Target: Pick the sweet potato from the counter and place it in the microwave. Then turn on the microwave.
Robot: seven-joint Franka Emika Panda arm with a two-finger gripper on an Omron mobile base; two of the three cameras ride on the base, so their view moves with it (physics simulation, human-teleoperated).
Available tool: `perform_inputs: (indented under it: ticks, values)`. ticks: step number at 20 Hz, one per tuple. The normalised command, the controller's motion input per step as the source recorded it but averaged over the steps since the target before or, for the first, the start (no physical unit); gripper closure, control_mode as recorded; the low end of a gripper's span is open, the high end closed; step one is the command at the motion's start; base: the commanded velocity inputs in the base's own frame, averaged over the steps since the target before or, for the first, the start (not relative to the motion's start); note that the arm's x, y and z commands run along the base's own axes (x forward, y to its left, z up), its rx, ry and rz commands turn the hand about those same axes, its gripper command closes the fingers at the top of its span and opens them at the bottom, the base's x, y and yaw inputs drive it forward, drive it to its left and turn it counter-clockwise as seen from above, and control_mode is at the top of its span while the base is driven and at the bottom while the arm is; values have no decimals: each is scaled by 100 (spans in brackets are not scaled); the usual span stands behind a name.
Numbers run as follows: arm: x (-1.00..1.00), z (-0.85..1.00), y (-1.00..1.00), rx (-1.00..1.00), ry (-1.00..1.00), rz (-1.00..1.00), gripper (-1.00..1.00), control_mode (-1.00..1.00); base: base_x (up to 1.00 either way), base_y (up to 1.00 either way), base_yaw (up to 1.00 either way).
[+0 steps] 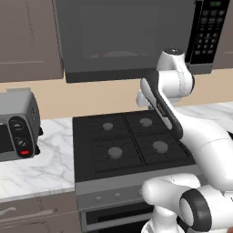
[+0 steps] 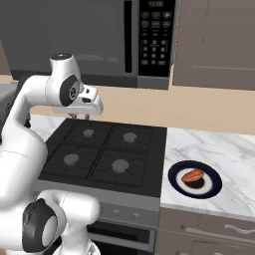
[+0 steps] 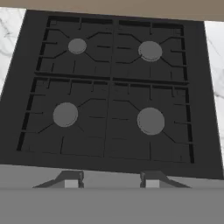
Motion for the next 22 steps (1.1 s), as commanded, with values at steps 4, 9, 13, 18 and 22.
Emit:
perform_inputs:
  ticks: [4, 9, 13, 18, 22]
  values:
    - [-13, 0, -2, 1, -7, 0, -100, -100, 0, 0, 0]
    - [-19, 7, -25, 2, -17, 0, -100, -100, 0, 0, 0]
    - [0, 26, -36, 1, -16, -3, -100, -100, 0, 0, 0]
    - [0, 39, -47, 1, -18, -4, -100, -100, 0, 0, 0]
    - [4, 41, -46, 2, -12, -4, -100, -100, 0, 0, 0]
